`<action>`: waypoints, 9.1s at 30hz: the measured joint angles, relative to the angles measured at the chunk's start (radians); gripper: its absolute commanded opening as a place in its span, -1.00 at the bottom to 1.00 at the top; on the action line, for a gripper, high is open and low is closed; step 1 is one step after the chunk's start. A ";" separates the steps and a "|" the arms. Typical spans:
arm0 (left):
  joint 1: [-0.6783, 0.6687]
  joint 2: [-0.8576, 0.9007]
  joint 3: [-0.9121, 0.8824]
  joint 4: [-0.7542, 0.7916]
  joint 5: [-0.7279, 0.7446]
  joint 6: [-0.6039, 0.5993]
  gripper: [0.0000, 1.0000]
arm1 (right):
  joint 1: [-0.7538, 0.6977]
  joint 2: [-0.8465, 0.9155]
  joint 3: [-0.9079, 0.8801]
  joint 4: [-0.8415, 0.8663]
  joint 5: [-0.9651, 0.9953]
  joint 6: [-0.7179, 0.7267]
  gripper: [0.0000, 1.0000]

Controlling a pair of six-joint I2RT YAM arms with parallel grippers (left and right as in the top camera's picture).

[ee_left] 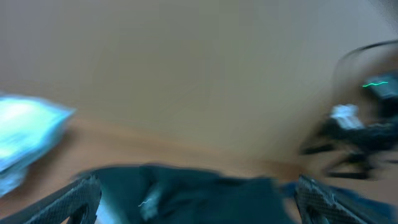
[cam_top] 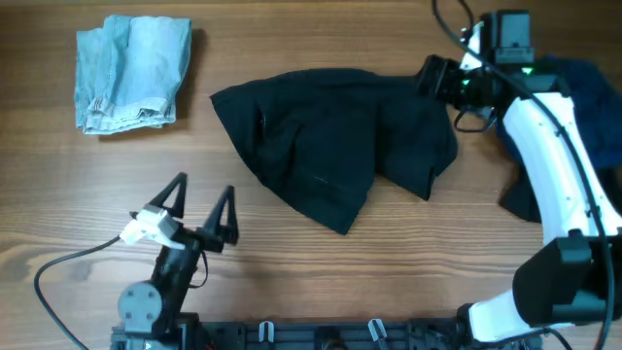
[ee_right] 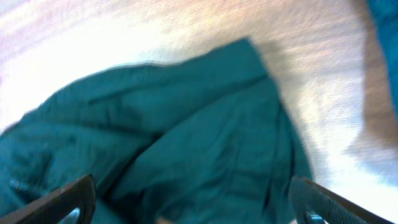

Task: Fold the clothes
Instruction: 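Grasp the left end of the black trousers with the left gripper, then pull the trousers apart with both grippers to stretch them flat, then lower the stretched trousers onto the table with both grippers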

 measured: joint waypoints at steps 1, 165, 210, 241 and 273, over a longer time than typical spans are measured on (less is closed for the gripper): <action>0.000 0.000 0.003 0.020 0.062 -0.021 0.99 | -0.023 0.007 0.000 0.013 -0.008 -0.002 0.99; -0.919 1.860 1.174 -1.134 -0.499 0.168 -0.92 | -0.114 0.060 0.002 -0.114 -0.111 0.037 -0.92; -0.474 1.012 1.176 -1.312 -0.581 0.026 -0.92 | -0.112 -0.418 0.002 -0.337 0.043 0.021 -0.91; -0.238 1.573 1.180 -0.772 -0.694 0.026 -0.35 | -0.061 0.074 -0.035 0.214 -0.058 0.026 -0.69; -0.205 1.749 1.185 -0.883 -0.068 0.019 -0.92 | -0.048 0.186 -0.100 -0.013 -0.238 -0.106 -0.91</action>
